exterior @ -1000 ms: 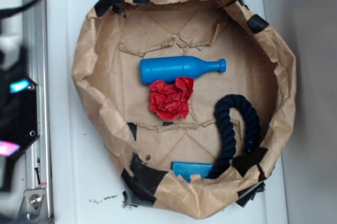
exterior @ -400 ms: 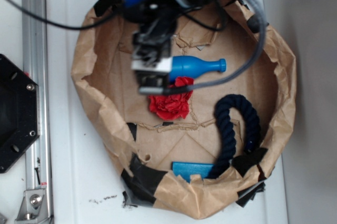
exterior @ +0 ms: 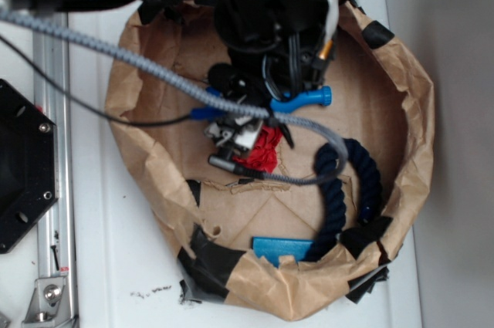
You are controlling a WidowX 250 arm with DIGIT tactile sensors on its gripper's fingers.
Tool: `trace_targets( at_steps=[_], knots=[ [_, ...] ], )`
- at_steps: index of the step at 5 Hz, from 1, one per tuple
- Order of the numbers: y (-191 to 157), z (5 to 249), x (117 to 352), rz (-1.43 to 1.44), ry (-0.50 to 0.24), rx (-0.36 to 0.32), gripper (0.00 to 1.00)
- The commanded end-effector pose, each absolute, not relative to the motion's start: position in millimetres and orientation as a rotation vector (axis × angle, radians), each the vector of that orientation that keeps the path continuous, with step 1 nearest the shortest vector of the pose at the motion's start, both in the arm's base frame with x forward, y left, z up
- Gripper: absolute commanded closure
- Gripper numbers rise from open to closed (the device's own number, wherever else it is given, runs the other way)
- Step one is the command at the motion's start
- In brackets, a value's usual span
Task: Grab the red paper.
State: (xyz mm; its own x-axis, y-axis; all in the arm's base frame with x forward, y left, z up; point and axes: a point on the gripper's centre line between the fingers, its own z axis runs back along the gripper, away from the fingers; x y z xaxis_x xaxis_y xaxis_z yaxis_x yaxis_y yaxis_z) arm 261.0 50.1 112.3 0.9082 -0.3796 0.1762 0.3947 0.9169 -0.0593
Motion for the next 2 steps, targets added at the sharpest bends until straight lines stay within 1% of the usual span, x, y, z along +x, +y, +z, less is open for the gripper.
trace_targets(
  at_steps=[1, 2],
  knots=[
    [50, 123, 267, -0.414, -0.199, -0.07, 0.0],
    [37, 81, 259, -0.508, -0.171, -0.047, 0.0]
  ],
)
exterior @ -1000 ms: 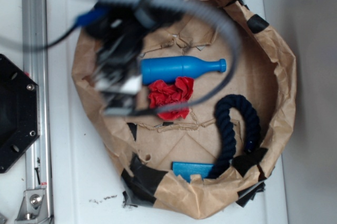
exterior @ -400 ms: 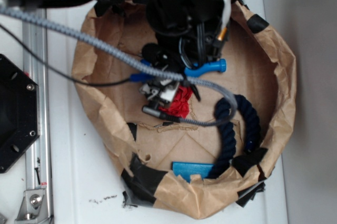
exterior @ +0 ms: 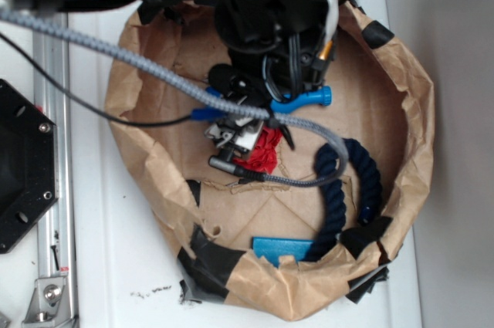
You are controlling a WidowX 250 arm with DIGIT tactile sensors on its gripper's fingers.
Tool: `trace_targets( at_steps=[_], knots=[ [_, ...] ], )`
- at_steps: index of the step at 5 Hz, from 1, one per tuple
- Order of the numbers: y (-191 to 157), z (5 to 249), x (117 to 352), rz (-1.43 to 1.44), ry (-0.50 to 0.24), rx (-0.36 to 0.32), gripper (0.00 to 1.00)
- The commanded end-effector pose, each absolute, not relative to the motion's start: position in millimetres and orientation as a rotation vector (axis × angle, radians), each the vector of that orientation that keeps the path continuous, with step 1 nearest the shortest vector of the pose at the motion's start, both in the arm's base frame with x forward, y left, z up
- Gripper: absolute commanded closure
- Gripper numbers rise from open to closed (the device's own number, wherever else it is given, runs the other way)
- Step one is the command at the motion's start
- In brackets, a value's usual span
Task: Grab the red paper.
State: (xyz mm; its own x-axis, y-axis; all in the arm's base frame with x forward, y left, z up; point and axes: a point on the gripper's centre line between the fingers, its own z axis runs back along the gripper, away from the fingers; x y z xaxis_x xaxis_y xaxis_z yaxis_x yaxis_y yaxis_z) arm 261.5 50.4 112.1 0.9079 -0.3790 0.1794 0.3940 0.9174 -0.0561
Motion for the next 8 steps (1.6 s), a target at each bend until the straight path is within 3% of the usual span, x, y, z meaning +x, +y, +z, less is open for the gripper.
trace_targets(
  at_steps=[1, 2, 4, 5, 6, 7, 8],
  knots=[
    [5, 42, 250, -0.613, -0.115, -0.107, 0.0],
    [-16, 31, 241, -0.643, -0.085, -0.131, 0.0],
    [-50, 31, 258, -0.619, -0.087, -0.119, 0.0],
    [-42, 33, 263, -0.54, -0.098, -0.073, 1.0],
    [-25, 59, 272, -0.423, -0.157, 0.012, 1.0],
    [-5, 108, 281, -0.308, -0.272, 0.058, 1.0],
    [16, 156, 278, -0.191, -0.347, 0.037, 1.0]
  ],
)
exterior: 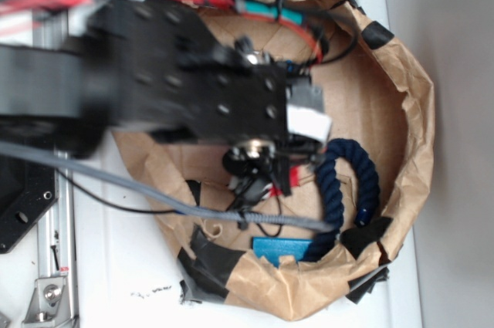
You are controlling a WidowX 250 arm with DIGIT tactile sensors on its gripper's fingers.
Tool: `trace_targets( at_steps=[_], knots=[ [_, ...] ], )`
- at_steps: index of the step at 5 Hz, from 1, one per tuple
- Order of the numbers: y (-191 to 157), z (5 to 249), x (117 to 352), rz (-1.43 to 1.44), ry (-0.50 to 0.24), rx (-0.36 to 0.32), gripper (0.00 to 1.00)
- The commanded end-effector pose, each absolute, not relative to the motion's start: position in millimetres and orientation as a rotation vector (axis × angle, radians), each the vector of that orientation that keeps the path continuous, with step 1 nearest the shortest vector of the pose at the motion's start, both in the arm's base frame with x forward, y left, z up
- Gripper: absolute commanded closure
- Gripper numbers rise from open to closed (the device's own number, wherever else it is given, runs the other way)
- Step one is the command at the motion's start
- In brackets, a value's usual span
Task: Grab the red paper.
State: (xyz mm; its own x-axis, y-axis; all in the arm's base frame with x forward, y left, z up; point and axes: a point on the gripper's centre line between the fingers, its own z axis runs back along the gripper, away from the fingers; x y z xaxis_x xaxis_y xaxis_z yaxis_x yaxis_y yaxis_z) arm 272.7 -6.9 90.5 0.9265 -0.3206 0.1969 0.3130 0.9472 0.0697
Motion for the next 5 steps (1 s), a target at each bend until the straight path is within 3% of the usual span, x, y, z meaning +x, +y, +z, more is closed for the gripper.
trace_targets(
  at_steps=[1, 2, 3, 5],
  knots=[
    [31, 194, 273, -0.068, -0.315, 0.127, 1.0],
    [33, 200, 271, 0.087, -0.131, 0.132, 0.78],
    [36, 196, 269, 0.189, -0.093, 0.128, 1.0],
    [36, 184, 266, 0.238, -0.093, 0.119, 1.0]
  ],
)
